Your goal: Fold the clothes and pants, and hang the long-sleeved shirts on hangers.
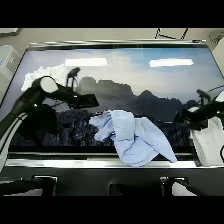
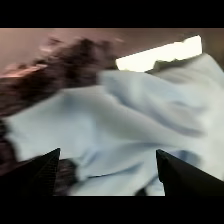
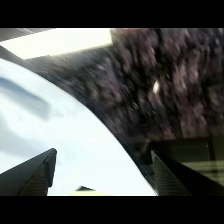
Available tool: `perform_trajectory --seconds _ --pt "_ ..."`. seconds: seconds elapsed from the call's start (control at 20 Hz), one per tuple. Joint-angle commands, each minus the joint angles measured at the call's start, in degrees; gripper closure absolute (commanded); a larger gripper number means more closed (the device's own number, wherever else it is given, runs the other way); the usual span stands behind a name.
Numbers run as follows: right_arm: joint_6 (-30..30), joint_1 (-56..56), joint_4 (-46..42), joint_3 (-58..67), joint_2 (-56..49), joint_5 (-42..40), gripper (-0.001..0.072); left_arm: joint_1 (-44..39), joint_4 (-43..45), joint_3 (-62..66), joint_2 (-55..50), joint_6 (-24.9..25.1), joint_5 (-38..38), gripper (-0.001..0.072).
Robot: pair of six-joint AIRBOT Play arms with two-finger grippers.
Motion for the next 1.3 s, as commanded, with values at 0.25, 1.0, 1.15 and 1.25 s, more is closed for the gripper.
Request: perform_trajectory --seconds 0.25,1.0,1.15,1.25 --pt "-1.49 -5.66 -1.73 -13.75 -1.2 2.36 0.0005 7.43 -9.09 -12.85 -10.21 6.84 1.95 -0.0002" --pt "-2.8 -5.64 10.84 -26.45 -1.42 -7.21 0.0001 2.49 -14.03 -12.87 -11.52 9.29 11.19 0.0688" --pt "-2.86 -5.64 16.96 -28.26 -1.42 -11.28 0.0188 2.49 -14.03 -12.87 -8.98 10.29 11.19 0.0687" --pt "-4.07 -5.64 21.66 -27.5 -1.36 -10.82 0.066 2.51 -13.99 -12.74 -6.91 10.86 11.37 0.0688"
